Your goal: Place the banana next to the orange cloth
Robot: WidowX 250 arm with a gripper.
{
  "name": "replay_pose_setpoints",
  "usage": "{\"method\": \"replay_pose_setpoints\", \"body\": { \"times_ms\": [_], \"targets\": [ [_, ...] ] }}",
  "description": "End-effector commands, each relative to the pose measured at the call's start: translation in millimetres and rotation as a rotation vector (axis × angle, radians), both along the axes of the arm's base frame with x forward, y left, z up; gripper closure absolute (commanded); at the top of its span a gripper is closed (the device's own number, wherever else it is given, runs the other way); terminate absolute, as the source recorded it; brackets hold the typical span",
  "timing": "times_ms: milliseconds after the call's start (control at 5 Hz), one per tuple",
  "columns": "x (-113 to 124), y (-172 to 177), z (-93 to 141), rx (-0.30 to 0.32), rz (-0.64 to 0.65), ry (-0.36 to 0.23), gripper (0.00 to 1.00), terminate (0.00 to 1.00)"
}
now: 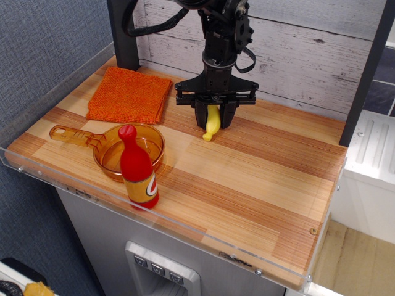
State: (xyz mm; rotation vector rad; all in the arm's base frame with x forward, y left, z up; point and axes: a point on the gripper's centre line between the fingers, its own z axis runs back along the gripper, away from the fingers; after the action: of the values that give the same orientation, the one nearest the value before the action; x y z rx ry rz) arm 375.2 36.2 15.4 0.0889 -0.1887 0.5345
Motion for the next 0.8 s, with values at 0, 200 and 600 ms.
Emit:
{"method": "replay_pose_setpoints", "body": {
  "times_ms": [0, 200, 600],
  "targets": [
    [-4.4, 6.4, 32.6, 0.05, -0.054, -0.055, 0.0, 0.0],
    [-2.2, 3.1, 54.1, 0.067, -0.07, -0.086, 0.0, 0.0],
    [-15.5, 11.9, 104.5, 0.075, -0.058, -0.112, 0.0, 0.0]
  ]
}}
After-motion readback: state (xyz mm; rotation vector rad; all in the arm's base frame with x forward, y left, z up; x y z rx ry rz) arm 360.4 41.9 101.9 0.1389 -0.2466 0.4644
